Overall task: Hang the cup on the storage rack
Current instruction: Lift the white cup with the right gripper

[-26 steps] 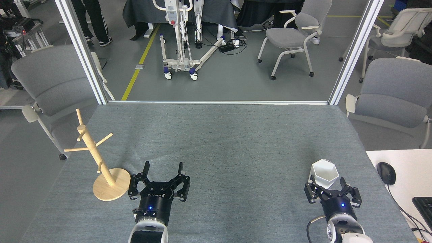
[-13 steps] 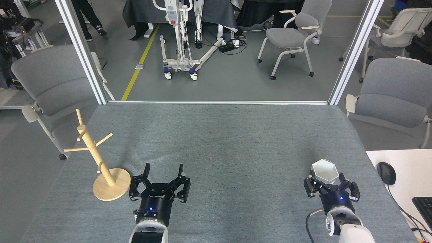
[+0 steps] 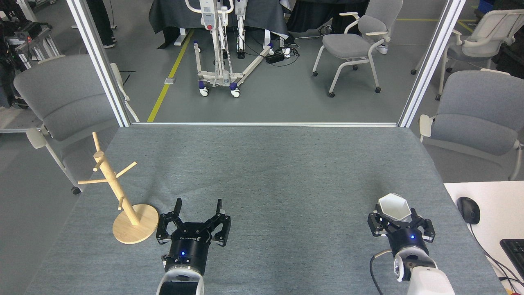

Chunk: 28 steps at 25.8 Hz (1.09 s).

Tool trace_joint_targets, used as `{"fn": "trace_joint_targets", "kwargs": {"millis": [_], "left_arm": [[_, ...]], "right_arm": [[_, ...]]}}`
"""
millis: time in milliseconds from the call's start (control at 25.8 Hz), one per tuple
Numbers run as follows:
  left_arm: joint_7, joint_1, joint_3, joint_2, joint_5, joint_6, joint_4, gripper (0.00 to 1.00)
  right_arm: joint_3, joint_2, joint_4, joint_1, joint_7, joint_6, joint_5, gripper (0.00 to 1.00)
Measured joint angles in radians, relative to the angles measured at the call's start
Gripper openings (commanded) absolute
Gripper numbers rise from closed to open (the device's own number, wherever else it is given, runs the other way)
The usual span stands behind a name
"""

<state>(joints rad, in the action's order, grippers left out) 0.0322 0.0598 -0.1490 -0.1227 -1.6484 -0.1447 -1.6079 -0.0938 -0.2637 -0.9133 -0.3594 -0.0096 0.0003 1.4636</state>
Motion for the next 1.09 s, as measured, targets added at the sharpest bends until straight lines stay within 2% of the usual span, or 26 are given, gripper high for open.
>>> {"fn": "trace_joint_targets", "kwargs": {"millis": [233,582,737,931,1048,1087], "left_arm": [[0.000,0.000,0.001,-0.001,-0.001,0.000,0.002,0.99],[0.000,0.001,0.001,-0.002,-0.001,-0.002,0.002,0.99],[0.001,0.002,0.001,-0.002,-0.001,-0.002,0.002,0.99],[0.001,0.002,0.000,-0.002,-0.001,-0.002,0.002,0.99],[0.001,0.004,0.000,-0.002,-0.001,-0.002,0.002,0.99],[0.001,0.005,0.000,-0.002,-0.001,-0.002,0.002,0.99]], "right_arm": [[0.003,0.000,0.040,-0.030,-0.005,0.000,0.011,1.00],[0.013,0.000,0.050,-0.036,-0.007,0.000,0.012,0.99],[0.013,0.000,0.051,-0.037,-0.008,0.000,0.011,0.93],[0.014,-0.002,0.051,-0.037,-0.006,-0.001,0.012,0.77],[0.015,-0.003,0.051,-0.037,-0.005,-0.009,0.013,0.59],[0.014,-0.004,0.051,-0.037,-0.005,-0.010,0.013,0.49]]}}
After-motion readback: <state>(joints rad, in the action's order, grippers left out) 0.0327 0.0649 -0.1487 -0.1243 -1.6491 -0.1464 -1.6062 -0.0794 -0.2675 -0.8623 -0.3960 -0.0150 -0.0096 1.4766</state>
